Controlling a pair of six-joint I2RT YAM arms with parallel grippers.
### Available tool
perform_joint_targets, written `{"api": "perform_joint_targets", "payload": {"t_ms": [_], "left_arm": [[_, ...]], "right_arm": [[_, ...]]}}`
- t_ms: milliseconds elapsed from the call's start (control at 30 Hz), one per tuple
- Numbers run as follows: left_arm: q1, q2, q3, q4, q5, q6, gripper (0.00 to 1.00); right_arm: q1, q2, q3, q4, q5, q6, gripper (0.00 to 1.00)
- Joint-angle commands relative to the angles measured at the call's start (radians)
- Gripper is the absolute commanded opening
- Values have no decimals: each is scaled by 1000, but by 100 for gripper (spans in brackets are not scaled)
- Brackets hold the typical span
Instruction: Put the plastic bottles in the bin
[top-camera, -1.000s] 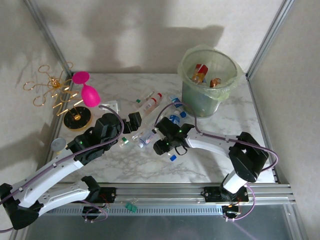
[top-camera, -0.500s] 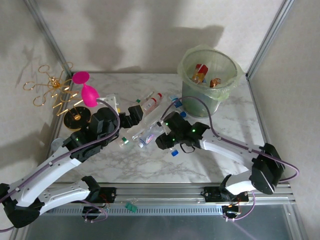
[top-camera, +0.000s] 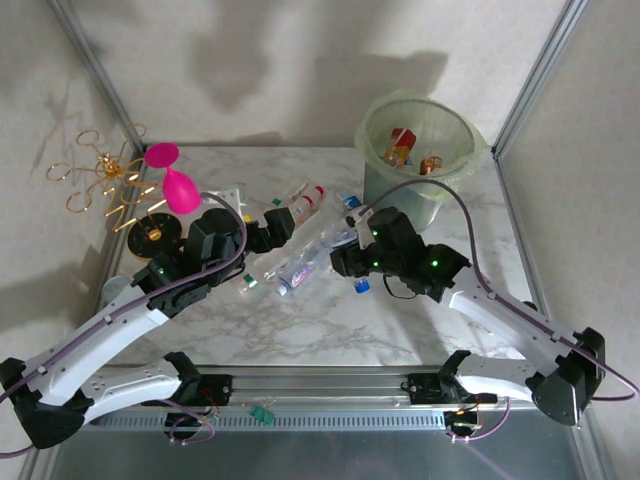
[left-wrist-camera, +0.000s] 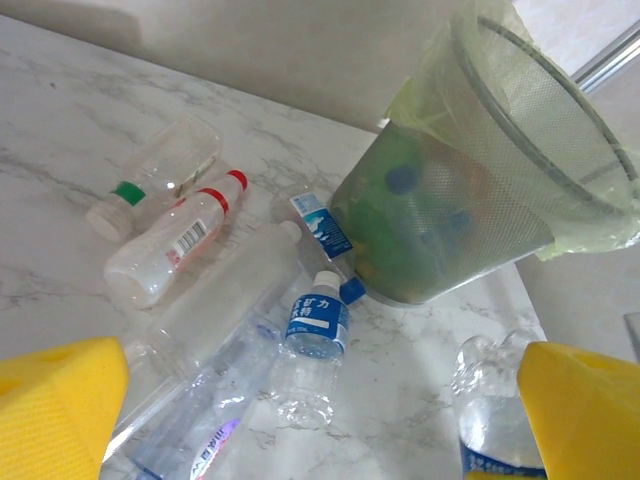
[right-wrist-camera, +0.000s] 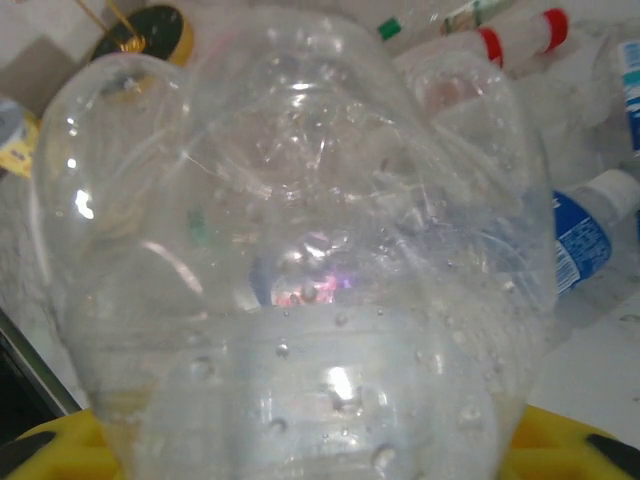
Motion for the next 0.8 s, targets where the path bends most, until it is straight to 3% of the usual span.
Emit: {"api": "perform_joint_targets", "payload": {"t_ms": [0,233,767], "left_arm": [[-4,1,30,36,62,-29,100],[-4,1,15,84,171,-49,100],[-4,-60,-9,93,181,-29,100]], "right_arm": [[-43,-44,19,39,-39,34,48],[-154,-95,80,68,-183,97,49],[-330,-35,294,67,-324,180,49]]}}
